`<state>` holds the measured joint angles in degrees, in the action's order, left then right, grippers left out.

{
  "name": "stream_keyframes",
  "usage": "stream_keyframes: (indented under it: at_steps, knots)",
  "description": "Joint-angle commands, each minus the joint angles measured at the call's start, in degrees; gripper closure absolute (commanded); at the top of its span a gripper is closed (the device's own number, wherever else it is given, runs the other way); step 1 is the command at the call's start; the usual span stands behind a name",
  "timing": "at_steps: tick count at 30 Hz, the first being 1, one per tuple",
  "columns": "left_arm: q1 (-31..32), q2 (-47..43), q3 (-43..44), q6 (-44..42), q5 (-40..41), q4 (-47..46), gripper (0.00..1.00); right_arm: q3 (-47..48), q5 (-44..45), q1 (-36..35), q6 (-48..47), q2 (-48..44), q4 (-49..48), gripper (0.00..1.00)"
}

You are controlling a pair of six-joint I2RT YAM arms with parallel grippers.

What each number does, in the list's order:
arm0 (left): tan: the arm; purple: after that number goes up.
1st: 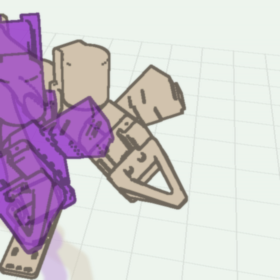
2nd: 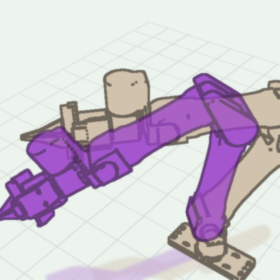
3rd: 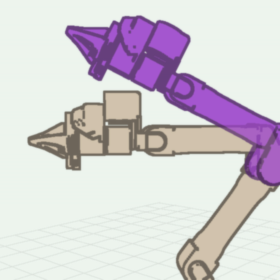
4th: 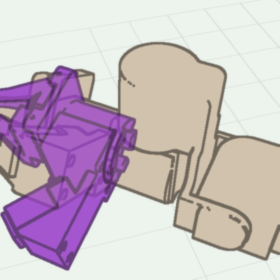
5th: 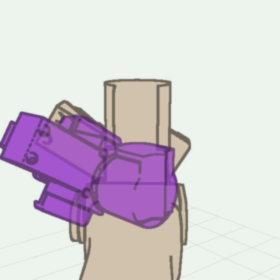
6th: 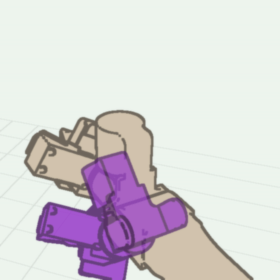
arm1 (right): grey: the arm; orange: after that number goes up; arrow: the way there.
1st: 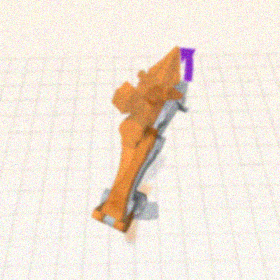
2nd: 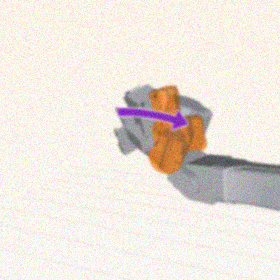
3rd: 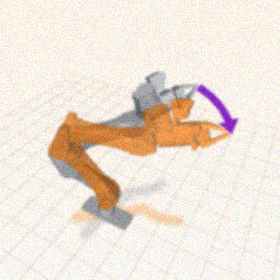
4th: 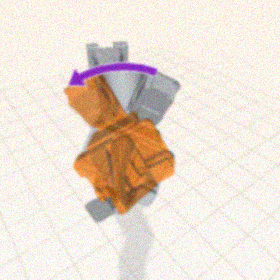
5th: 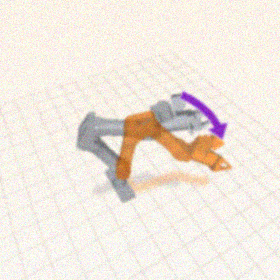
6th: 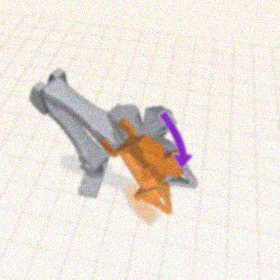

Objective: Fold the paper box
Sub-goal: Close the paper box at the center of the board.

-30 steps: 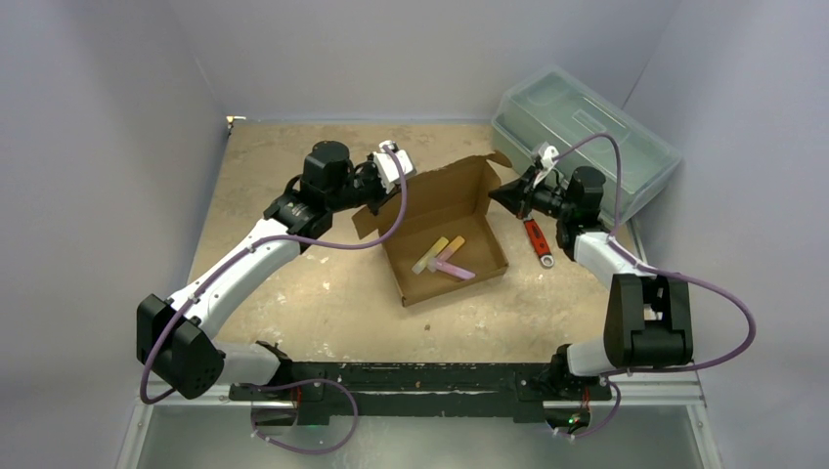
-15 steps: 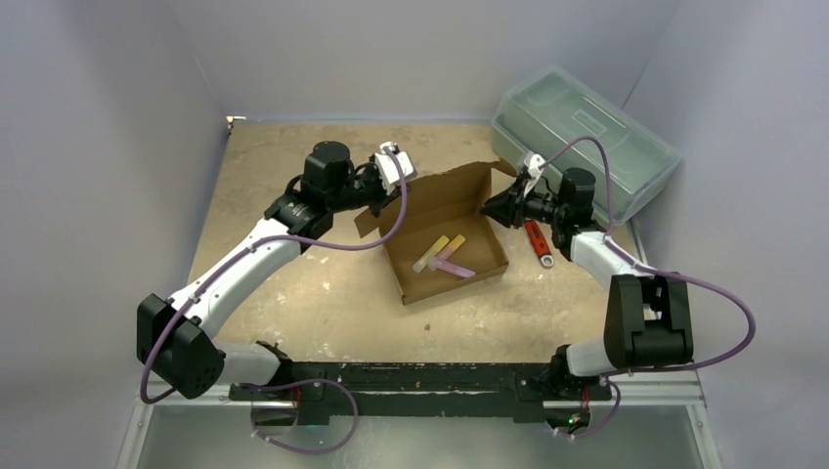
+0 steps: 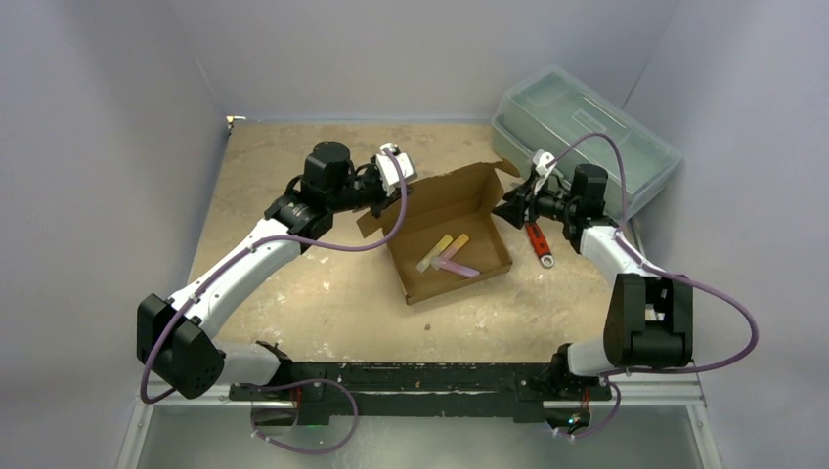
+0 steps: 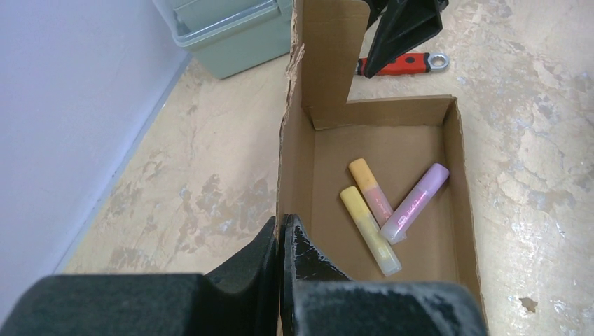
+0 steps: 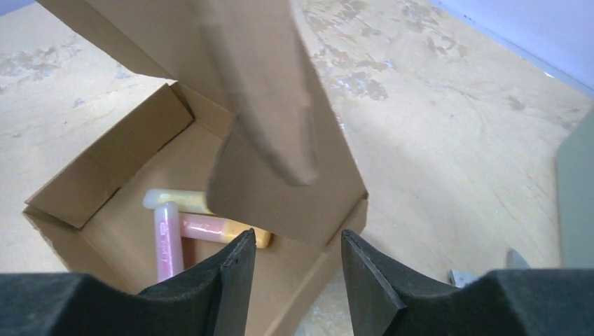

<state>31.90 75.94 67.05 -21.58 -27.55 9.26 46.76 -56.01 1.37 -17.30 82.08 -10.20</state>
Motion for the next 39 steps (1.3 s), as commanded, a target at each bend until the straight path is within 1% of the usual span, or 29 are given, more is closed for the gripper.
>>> stream_keyframes:
  at_steps: [1, 8, 10, 13, 18, 21, 24, 26, 28, 30, 31, 32, 33, 37, 39]
  knots:
    - [0.27, -0.70, 0.47, 0.05, -3.41, -3.81, 1.00, 2.26, -0.04, 1.24, -2.43, -2.04, 1.56, 0.46]
    - [0.27, -0.71, 0.56, -0.08, -3.79, -3.72, 1.00, 2.41, -4.28, 1.53, -2.73, -4.56, 1.80, 0.29]
    - [0.27, -0.62, 0.59, 0.07, -3.76, -3.80, 1.00, 2.09, -5.53, 1.53, -2.20, -5.67, 0.89, 0.28]
    - [0.27, -0.46, 0.63, 0.58, -3.72, -4.00, 1.00, 0.47, -3.65, 1.45, 3.39, -6.89, -4.56, 0.31]
    - [0.27, 0.05, 0.89, 2.41, -2.88, -4.66, 1.00, -2.88, 2.44, 0.18, 10.51, -8.88, -12.63, 0.43]
    - [0.18, 0.23, 1.14, 3.77, -2.36, -5.10, 1.00, -3.91, 6.13, -0.45, 12.70, -9.73, -15.17, 0.51]
    - [0.18, 0.57, 1.42, 4.76, -2.15, -5.27, 1.00, -4.04, 7.74, -0.90, 13.03, -9.67, -15.46, 0.62]
    - [0.10, 0.84, 1.72, 5.56, -2.13, -5.30, 1.00, -4.05, 8.62, -0.90, 13.08, -9.58, -15.47, 0.74]
    - [0.09, 1.11, 1.93, 6.38, -1.99, -5.51, 1.00, -3.92, 9.88, -2.34, 13.08, -9.49, -15.26, 0.89]
    - [0.05, 1.14, 2.03, 7.93, -1.54, -6.11, 1.00, -3.95, 11.88, -2.82, 13.01, -9.62, -15.21, 0.98]
    - [0.02, 1.14, 2.04, 8.87, -0.94, -6.50, 1.00, -4.02, 12.80, -2.86, 13.00, -9.80, -15.25, 1.00]
    - [-0.06, 1.07, 2.04, 9.93, -0.41, -6.97, 0.97, -4.17, 13.86, -2.94, 12.99, -9.98, -15.29, 1.00]
    - [-0.15, 0.93, 1.97, 11.11, -0.10, -7.49, 0.92, -4.26, 14.76, -2.95, 12.99, -10.13, -15.37, 1.00]
    - [-0.68, -0.37, 0.88, 17.50, 1.12, -11.68, 0.65, -4.74, 17.14, -3.04, 13.20, -10.36, -16.04, 1.00]
    - [-0.85, -1.49, 0.12, 22.02, 2.98, -13.00, 0.53, -4.90, 17.69, -3.04, 13.34, -10.32, -16.25, 1.00]
